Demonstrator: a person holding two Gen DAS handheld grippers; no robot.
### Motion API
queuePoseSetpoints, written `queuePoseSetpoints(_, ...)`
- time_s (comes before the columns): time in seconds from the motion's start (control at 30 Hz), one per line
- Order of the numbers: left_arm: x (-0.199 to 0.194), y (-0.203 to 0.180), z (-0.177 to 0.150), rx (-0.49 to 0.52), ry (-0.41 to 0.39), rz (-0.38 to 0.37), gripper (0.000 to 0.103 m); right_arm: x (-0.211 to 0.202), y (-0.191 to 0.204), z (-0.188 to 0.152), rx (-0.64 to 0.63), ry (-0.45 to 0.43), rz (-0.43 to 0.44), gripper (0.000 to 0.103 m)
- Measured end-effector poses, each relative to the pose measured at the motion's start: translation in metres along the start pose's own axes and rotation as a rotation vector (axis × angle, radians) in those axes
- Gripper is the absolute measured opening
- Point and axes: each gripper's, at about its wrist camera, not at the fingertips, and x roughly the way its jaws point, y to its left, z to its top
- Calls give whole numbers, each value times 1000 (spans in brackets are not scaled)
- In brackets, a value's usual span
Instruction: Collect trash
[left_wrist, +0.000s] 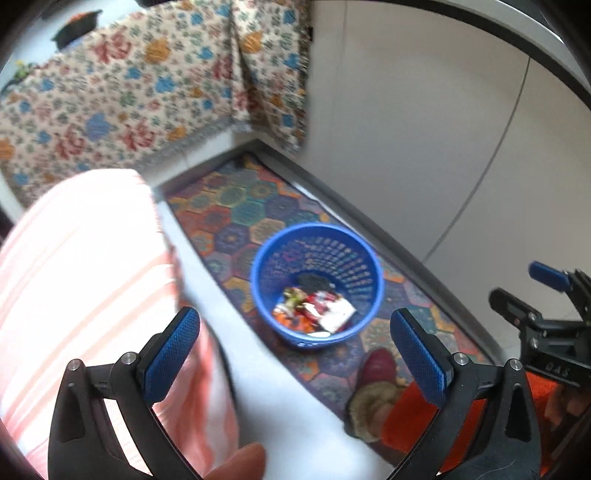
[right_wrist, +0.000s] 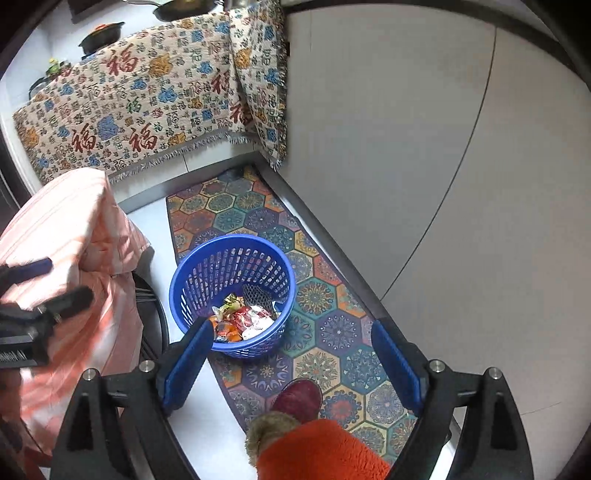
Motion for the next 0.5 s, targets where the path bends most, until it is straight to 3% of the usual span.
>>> queuePoseSetpoints(0.13,-7,3,-6,10,4,2,103,-7,0,-7,8,-5,15,89)
queuePoseSetpoints(0.3,-11,4,-10,-2,43,-120,103,-22,4,-17,15,-37,30,89)
queuePoseSetpoints(0.5,-11,6,-12,5,48,-125,103,-27,9,-17,11,-53,34,89)
